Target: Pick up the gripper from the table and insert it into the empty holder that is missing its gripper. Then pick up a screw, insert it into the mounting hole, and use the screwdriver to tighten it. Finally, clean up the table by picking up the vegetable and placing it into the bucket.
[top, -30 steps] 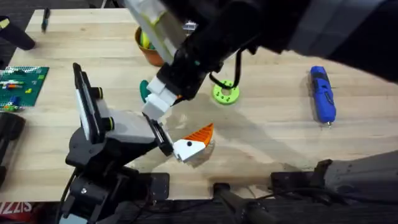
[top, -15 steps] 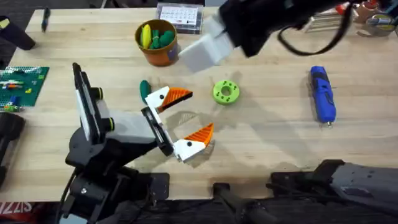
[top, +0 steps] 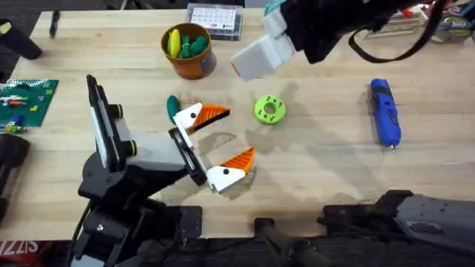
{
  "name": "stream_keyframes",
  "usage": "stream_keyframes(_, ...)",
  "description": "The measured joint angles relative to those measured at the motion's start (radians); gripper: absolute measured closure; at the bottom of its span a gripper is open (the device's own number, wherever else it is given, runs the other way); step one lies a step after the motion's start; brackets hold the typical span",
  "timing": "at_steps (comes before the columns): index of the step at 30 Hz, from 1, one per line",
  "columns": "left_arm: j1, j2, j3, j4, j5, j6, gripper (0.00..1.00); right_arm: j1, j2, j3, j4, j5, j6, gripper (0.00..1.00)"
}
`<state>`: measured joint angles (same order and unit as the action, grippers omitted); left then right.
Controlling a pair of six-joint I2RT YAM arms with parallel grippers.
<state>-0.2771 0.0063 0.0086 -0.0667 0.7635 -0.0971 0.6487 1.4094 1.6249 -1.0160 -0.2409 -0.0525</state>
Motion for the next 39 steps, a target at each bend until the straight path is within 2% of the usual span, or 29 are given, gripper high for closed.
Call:
stream_keyframes(22, 0.000, 0.000, 0.000, 0.000, 0.000, 0.003, 0.013, 0.000, 0.000, 0.000, -0.121, -0.028, 0.014, 0.008)
stream_keyframes(30, 0.000, 0.000, 0.000, 0.000, 0.000, 0.003, 0.013, 0.000, 0.000, 0.000, -0.136, -0.086, -0.061, 0.007)
stream_keyframes(39, 0.000, 0.000, 0.000, 0.000, 0.000, 0.003, 0.013, 0.000, 0.000, 0.000, -0.137, -0.098, -0.081, 0.008)
